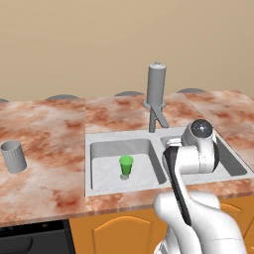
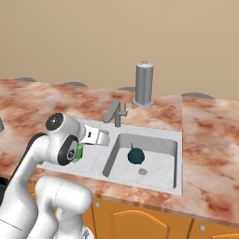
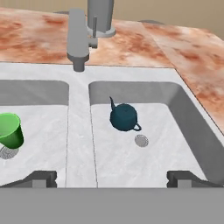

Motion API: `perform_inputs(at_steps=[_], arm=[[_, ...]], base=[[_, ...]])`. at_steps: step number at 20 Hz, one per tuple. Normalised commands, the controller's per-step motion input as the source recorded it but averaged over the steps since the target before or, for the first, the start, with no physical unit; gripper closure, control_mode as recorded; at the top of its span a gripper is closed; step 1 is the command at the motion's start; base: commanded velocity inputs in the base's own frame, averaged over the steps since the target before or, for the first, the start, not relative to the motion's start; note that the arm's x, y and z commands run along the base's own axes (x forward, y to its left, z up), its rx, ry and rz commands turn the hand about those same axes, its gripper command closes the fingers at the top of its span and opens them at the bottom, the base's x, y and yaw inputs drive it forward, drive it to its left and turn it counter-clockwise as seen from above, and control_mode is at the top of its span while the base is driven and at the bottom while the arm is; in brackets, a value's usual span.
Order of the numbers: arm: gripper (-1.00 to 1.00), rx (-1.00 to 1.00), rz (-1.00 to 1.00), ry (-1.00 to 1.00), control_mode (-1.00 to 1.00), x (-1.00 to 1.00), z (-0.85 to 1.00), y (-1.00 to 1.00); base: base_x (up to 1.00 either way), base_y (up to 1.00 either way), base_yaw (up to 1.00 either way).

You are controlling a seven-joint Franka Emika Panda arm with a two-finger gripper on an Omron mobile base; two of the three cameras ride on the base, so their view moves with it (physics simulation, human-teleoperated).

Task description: Pick the glass cup and teapot and place them in the sink. Then turn on the water.

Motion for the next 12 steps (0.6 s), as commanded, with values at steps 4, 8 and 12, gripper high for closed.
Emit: perform_inputs(at_steps=[4, 8, 12], arm=[[-1.00, 0.10, 0.05, 0.01, -1.00, -0.05, 0.26, 0.23], [-1.00, 0.14, 0.08, 0.09, -1.00, -0.09, 0.18, 0.26], [-1.00, 0.16, 0.10, 0.08, -1.00, -0.07, 0.16, 0.22]], base=[[0.00, 0.00, 0.00], [0.00, 0.00, 0.00], [0.00, 0.00, 0.00]])
